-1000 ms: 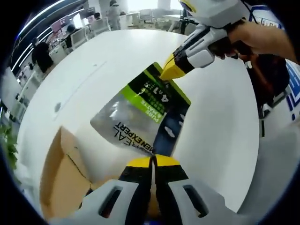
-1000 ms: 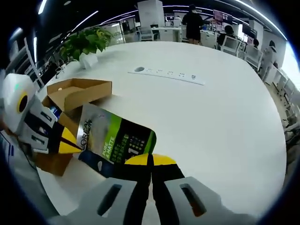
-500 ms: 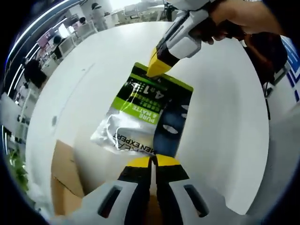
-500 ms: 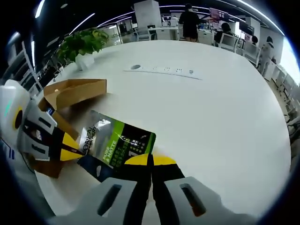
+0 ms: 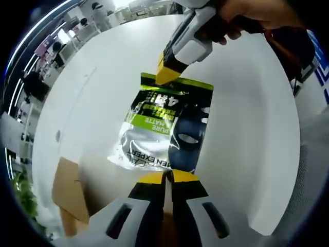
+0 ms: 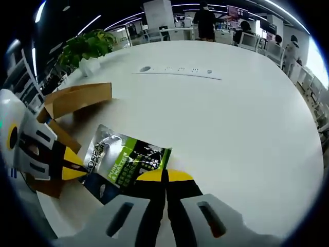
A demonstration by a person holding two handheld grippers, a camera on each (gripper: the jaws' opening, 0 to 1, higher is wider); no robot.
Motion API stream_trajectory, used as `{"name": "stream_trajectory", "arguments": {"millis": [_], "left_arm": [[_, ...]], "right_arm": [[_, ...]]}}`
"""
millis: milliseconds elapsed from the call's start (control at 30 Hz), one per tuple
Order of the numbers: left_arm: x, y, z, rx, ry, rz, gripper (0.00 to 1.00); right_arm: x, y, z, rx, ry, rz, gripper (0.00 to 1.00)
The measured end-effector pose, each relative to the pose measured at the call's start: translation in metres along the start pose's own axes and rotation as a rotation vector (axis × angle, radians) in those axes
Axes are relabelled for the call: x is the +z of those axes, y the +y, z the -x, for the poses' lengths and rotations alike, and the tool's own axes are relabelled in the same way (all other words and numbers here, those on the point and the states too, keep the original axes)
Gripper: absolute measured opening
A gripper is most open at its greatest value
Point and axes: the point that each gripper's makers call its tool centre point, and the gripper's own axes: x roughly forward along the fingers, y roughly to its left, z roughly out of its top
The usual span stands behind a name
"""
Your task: Operate the shoe box by opening the lid, removing the specified soft item, and placing it in the target area until the item is outside and the box remains undamaged.
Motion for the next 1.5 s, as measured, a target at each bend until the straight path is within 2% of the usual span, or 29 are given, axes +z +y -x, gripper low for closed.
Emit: {"name": "stream_trajectory", "arguments": {"millis": [233, 367, 533, 767, 967, 1033, 1133, 1333, 1500], "left_arm": [[-0.002, -0.001, 0.002, 0.013, 0.014, -0.008, 0.02], [-0.003, -0.001, 0.005, 0.015, 0.017, -0.015, 0.04], [-0.005, 0.002, 0.010, 0.039, 0.017, -0.035, 0.08], [0.010, 0.002, 0.024, 0.045, -0.047, -0.009, 0.13], [0.020, 0.001, 0.036, 0.025, -0.117, 0.077, 0.16], [0.022, 0.001, 0.040, 0.018, -0.144, 0.105, 0.20], [0.023, 0.001, 0.045, 0.014, -0.180, 0.145, 0.25], [0.019, -0.002, 0.055, 0.004, -0.211, 0.187, 0.28], [0.020, -0.005, 0.065, -0.013, -0.257, 0.259, 0.30]], "right_arm": [[-0.003, -0.004, -0.002, -0.010, -0.002, -0.039, 0.00], [-0.002, -0.003, -0.001, -0.010, -0.016, -0.009, 0.00], [-0.002, -0.007, 0.002, -0.020, -0.023, -0.012, 0.04], [0.000, -0.009, 0.008, -0.025, -0.038, 0.005, 0.15], [0.005, -0.010, 0.020, -0.025, -0.052, 0.026, 0.19], [0.005, -0.009, 0.023, -0.023, -0.057, 0.034, 0.20], [0.003, -0.008, 0.030, -0.020, -0.052, 0.048, 0.22], [0.003, -0.006, 0.042, -0.018, -0.055, 0.064, 0.25], [0.005, 0.000, 0.055, -0.013, -0.066, 0.079, 0.27]]}}
